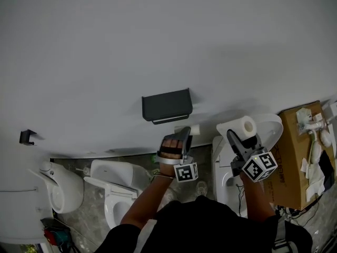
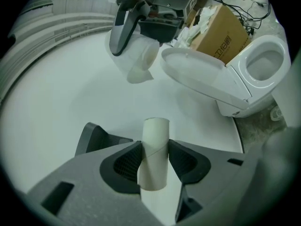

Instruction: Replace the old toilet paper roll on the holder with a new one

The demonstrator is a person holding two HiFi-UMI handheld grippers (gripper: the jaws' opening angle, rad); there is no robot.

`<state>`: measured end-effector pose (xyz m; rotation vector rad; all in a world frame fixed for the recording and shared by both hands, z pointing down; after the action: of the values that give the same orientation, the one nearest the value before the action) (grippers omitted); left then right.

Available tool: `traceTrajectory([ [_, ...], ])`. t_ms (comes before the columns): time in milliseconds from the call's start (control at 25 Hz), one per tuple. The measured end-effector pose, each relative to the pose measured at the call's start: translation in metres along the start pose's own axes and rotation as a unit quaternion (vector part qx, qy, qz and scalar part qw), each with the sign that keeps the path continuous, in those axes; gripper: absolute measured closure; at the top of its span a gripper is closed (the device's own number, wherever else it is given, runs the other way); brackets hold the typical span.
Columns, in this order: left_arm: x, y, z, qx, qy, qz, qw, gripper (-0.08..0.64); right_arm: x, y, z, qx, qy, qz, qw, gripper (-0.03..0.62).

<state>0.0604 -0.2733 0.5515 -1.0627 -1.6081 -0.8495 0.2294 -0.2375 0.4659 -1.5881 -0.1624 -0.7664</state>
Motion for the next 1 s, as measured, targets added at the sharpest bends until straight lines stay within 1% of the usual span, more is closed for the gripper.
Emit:
traceTrajectory([
  [120, 0.002, -0.019, 0.008, -0.008, -0.001, 0.009, 0.9999, 0.383, -0.014, -0.012, -0.011, -0.008, 0.007, -0.008, 1.0, 0.275],
  [280, 0.0, -0.039, 0.021, -0.011, 0.001, 0.041, 0.9991, 0.383, -0.029, -0.02, -0.025, -0.008, 0.012, -0.007, 1.0, 0.275],
  [440, -0.006, -0.052, 0.038, -0.005, 0.014, 0.096, 0.9953, 0.385, -0.039, -0.024, -0.038, -0.007, 0.011, 0.002, 1.0, 0.275],
  [560, -0.011, -0.062, 0.05, 0.002, 0.021, 0.151, 0.9884, 0.387, -0.045, -0.027, -0.044, -0.006, 0.011, -0.004, 1.0, 0.275],
  [640, -0.014, -0.07, 0.058, 0.005, 0.026, 0.193, 0.9809, 0.387, -0.048, -0.03, -0.048, -0.007, 0.012, -0.006, 1.0, 0.275],
  [720, -0.017, -0.079, 0.065, 0.006, 0.028, 0.237, 0.971, 0.387, -0.052, -0.031, -0.051, -0.007, 0.014, -0.006, 1.0, 0.275],
  [800, -0.019, -0.089, 0.072, 0.007, 0.031, 0.283, 0.9586, 0.388, -0.056, -0.034, -0.053, -0.008, 0.014, -0.005, 1.0, 0.275],
  [880, -0.021, -0.099, 0.081, 0.01, 0.037, 0.328, 0.9441, 0.388, -0.058, -0.037, -0.054, -0.01, 0.012, -0.005, 1.0, 0.275],
  [1000, -0.028, -0.11, 0.093, 0.019, 0.052, 0.374, 0.9257, 0.388, -0.06, -0.04, -0.056, -0.01, 0.008, -0.008, 1.0, 0.275],
])
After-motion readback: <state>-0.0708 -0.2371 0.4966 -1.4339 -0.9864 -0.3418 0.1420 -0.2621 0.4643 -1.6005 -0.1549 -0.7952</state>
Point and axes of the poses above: the fingertips, and each gripper's own axes: z backward along the fingers, x to its right, y out of its top, the point moved 2 cm from there along z, backward along the fingers, and after that the axes turned 10 degrees about -z, right-handed, at the moved point
